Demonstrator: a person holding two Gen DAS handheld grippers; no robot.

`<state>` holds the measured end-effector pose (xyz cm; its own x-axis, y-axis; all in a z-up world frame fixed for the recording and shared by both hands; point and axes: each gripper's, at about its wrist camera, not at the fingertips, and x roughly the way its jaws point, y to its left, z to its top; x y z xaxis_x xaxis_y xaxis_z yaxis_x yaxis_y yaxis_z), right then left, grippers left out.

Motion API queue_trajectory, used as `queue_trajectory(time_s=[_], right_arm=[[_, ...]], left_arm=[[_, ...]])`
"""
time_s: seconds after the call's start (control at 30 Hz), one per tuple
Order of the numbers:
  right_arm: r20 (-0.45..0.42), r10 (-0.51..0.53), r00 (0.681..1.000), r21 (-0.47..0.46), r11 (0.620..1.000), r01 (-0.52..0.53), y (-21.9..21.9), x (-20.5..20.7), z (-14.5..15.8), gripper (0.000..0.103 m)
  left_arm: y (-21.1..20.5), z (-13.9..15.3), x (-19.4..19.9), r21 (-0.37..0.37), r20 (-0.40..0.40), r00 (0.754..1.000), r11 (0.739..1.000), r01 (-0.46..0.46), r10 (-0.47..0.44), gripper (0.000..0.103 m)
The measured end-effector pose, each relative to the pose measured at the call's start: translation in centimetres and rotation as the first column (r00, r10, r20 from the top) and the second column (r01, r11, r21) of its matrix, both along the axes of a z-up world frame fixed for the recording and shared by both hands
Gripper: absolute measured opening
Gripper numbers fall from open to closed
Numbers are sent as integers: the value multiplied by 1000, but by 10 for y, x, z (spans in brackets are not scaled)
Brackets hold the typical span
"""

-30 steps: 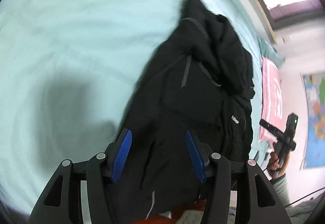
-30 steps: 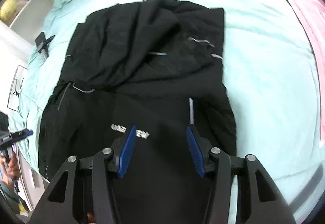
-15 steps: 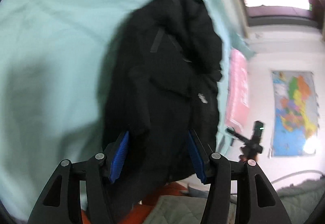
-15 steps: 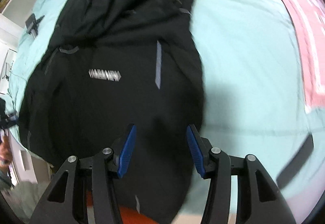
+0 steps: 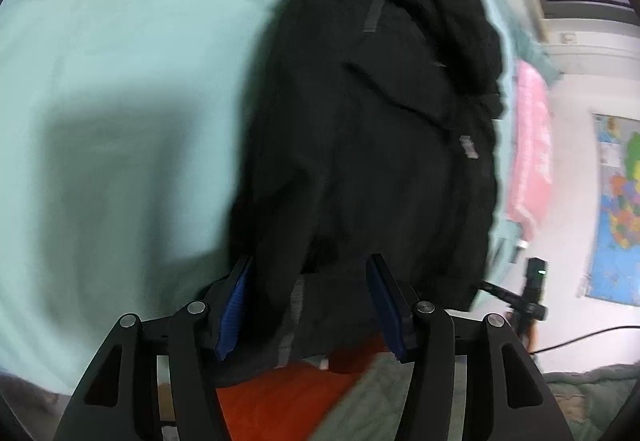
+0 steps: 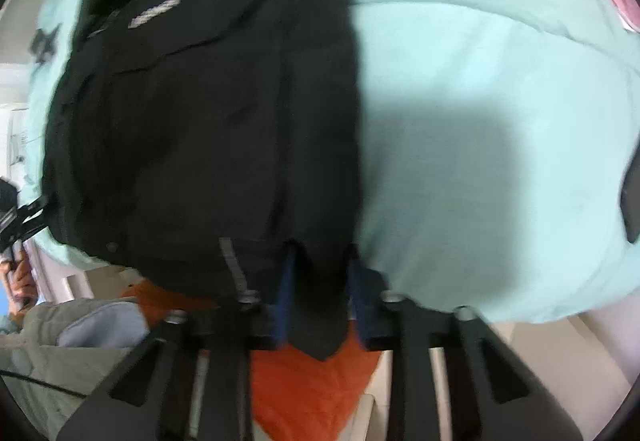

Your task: Fold large clothes

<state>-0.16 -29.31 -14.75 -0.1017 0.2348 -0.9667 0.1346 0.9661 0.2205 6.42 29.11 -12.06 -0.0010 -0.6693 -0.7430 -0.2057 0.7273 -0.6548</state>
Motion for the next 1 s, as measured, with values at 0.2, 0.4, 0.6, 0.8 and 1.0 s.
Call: queue_trajectory(time_s=[0.2, 0.4, 0.6, 0.8, 1.0], right_arm=[[141, 37, 989, 92, 994, -51, 26, 6, 41, 22], [46, -21, 999, 63, 998, 18, 13, -6, 9, 25], [-56, -51, 997, 94, 994, 57, 9, -29, -18, 57], [53, -130, 990, 154, 981, 120, 2, -16, 12, 14], [230, -137, 964, 227, 970, 84, -2, 28, 90, 13]], left_arm=[[-30, 29, 17, -163, 92, 996, 986, 19, -4, 57], [-45, 7, 1, 46, 17, 993, 992, 118, -119, 57], [-34, 0, -17, 163, -74, 989, 977, 136, -125, 58], [-20, 9, -10, 128, -24, 999, 991, 34, -31, 11], [-13, 72, 46, -19, 153, 983, 994, -104, 106, 11]])
